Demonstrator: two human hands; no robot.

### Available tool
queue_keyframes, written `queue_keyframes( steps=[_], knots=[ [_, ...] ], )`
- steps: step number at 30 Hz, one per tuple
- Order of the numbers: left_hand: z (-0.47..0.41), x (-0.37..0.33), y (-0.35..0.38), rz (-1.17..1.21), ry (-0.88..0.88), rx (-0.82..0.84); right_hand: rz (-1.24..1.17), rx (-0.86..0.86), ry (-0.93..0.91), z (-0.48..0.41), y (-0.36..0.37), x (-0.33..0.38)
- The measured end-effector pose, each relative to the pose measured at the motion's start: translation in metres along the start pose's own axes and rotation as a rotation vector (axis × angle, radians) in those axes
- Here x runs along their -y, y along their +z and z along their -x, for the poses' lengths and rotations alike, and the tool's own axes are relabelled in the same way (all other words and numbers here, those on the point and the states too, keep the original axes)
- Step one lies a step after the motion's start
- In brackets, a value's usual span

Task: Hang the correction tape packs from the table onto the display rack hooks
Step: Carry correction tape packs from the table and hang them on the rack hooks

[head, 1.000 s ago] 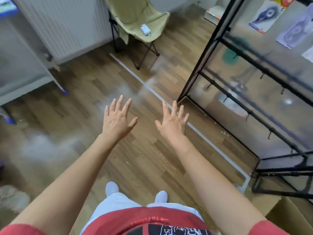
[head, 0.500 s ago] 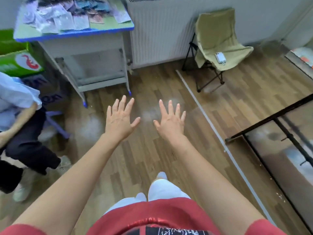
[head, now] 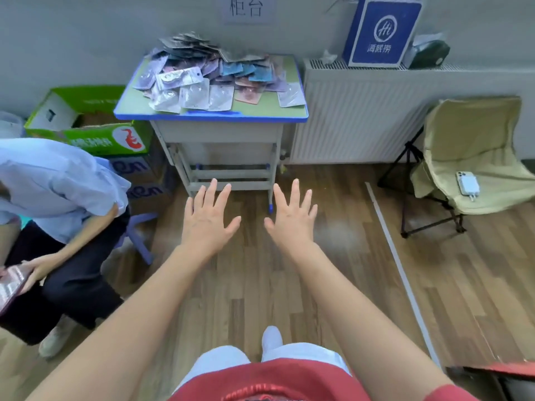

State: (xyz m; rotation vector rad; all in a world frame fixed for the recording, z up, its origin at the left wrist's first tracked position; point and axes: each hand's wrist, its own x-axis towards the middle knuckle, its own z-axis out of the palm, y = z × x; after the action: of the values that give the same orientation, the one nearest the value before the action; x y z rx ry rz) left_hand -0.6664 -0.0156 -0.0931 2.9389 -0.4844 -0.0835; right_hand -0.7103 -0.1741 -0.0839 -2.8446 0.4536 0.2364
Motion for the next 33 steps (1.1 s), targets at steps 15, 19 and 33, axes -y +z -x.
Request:
queue_keyframes(
  steps=[15,19,33],
  knots=[
    [-0.216,0.045,-0.007,0.024,-0.117,-0.003,0.038,0.05,-0.048,-0.225,-0.035,0.032],
    [-0.295,0.078,-0.027,0.027,-0.126,-0.003,0.033,0.038,-0.033,-0.303,-0.052,0.063],
    [-0.489,0.139,-0.045,0.104,-0.142,0.009,-0.048,0.029,0.021,-0.506,-0.089,0.125]
  ],
)
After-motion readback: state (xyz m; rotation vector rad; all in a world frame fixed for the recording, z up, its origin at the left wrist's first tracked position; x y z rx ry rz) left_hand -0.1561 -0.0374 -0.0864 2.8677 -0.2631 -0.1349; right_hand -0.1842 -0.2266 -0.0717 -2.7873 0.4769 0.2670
